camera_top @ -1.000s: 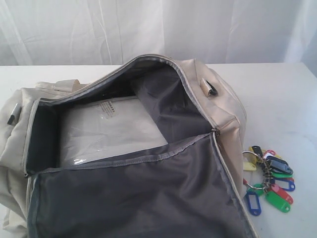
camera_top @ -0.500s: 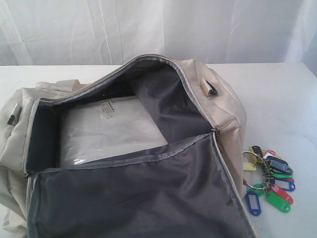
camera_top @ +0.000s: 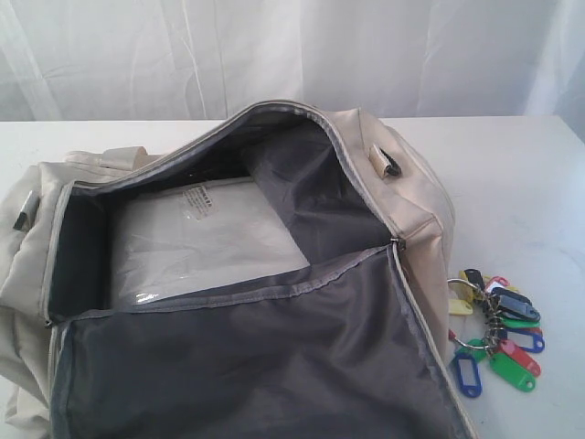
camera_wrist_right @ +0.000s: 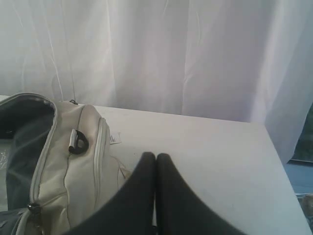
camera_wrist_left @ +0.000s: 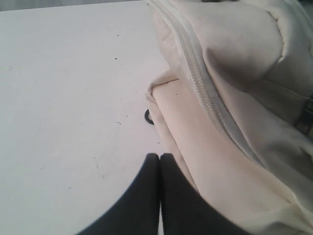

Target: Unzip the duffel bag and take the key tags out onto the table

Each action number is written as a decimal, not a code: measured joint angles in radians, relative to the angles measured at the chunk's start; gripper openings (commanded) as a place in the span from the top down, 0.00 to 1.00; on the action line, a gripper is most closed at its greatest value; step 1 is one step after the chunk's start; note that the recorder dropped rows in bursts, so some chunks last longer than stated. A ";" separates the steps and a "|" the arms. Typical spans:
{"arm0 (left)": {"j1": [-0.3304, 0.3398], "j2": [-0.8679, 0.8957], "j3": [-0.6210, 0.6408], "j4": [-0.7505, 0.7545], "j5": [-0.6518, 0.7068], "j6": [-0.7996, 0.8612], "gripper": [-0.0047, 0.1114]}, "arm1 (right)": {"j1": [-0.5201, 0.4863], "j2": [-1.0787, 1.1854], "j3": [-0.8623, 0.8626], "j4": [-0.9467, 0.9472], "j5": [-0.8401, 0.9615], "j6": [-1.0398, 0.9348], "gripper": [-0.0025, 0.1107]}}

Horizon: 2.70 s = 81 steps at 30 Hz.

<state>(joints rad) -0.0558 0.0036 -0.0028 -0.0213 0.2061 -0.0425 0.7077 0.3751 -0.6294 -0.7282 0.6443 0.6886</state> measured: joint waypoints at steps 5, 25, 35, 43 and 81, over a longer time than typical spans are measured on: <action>0.000 0.000 0.000 0.000 0.000 0.000 0.96 | 0.000 -0.002 0.000 0.000 0.000 0.000 0.98; 0.000 0.000 0.000 0.000 0.000 0.000 0.96 | -0.569 -0.148 0.000 0.016 -0.002 0.000 0.98; 0.000 0.000 0.000 0.000 0.000 0.000 0.96 | -0.585 -0.153 0.004 0.016 -0.006 0.000 0.98; 0.000 0.000 0.000 0.000 0.000 0.000 0.96 | -0.585 -0.216 0.114 0.197 -0.016 0.000 0.98; 0.000 0.000 0.000 0.000 0.000 0.000 0.96 | -0.585 -0.370 0.627 0.809 -0.444 0.002 0.98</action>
<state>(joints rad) -0.0558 0.0036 -0.0028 -0.0213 0.2061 -0.0425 0.1224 0.0055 -0.0027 0.0808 0.2005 0.6903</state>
